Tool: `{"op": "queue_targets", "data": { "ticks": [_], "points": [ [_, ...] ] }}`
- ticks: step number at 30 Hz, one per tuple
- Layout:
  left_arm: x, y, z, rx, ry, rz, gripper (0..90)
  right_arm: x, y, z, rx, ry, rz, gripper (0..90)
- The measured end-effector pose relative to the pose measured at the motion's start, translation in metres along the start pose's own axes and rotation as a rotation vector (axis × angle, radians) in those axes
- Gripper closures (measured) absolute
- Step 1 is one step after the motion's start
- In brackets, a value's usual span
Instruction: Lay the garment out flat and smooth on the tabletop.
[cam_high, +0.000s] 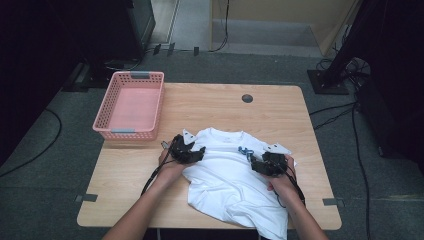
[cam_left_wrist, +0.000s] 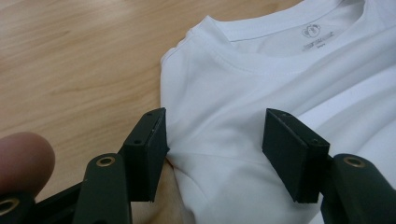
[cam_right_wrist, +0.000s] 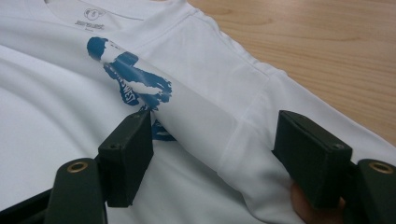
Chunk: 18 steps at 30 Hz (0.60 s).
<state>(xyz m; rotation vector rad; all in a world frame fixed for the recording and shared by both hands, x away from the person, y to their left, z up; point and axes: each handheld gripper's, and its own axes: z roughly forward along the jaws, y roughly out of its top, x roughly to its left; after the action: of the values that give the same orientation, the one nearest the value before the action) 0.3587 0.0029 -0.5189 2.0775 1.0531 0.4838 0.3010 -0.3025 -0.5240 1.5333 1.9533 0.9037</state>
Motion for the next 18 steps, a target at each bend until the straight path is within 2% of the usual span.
{"op": "queue_targets", "data": {
  "ticks": [2, 3, 4, 6, 7, 9, 11, 13, 15, 18],
  "points": [
    [0.001, 0.003, -0.004, 0.028, -0.010, -0.001, 40.4, 0.001, 0.000, -0.004, 0.030, 0.011, -0.006, 29.0],
    [0.003, 0.008, -0.009, 0.015, -0.018, -0.018, 40.2, 0.000, 0.003, -0.007, 0.040, 0.019, 0.000, 29.9],
    [0.005, 0.012, -0.012, -0.001, -0.022, -0.034, 40.7, -0.002, 0.008, -0.013, 0.006, 0.033, 0.024, 40.6],
    [0.007, 0.021, -0.015, -0.028, -0.025, -0.049, 48.4, -0.007, 0.019, -0.019, -0.039, 0.044, 0.057, 64.7],
    [0.007, 0.025, -0.015, -0.034, -0.028, -0.047, 55.6, -0.009, 0.024, -0.020, -0.050, 0.052, 0.067, 72.4],
    [0.007, 0.034, -0.010, -0.017, -0.037, -0.027, 66.4, -0.012, 0.036, -0.018, -0.049, 0.060, 0.086, 81.7],
    [0.008, 0.041, 0.003, 0.029, -0.048, -0.029, 72.5, -0.011, 0.047, -0.008, -0.025, 0.081, 0.073, 84.6],
    [0.008, 0.044, 0.015, 0.067, -0.045, -0.043, 74.9, -0.009, 0.054, 0.009, 0.038, 0.084, 0.061, 85.2],
    [0.008, 0.045, 0.026, 0.101, -0.025, -0.049, 74.8, -0.007, 0.056, 0.023, 0.090, 0.109, 0.060, 85.0],
    [0.011, 0.049, 0.038, 0.105, 0.010, -0.084, 73.5, -0.006, 0.057, 0.040, 0.128, 0.091, 0.049, 84.8]
  ]
}}
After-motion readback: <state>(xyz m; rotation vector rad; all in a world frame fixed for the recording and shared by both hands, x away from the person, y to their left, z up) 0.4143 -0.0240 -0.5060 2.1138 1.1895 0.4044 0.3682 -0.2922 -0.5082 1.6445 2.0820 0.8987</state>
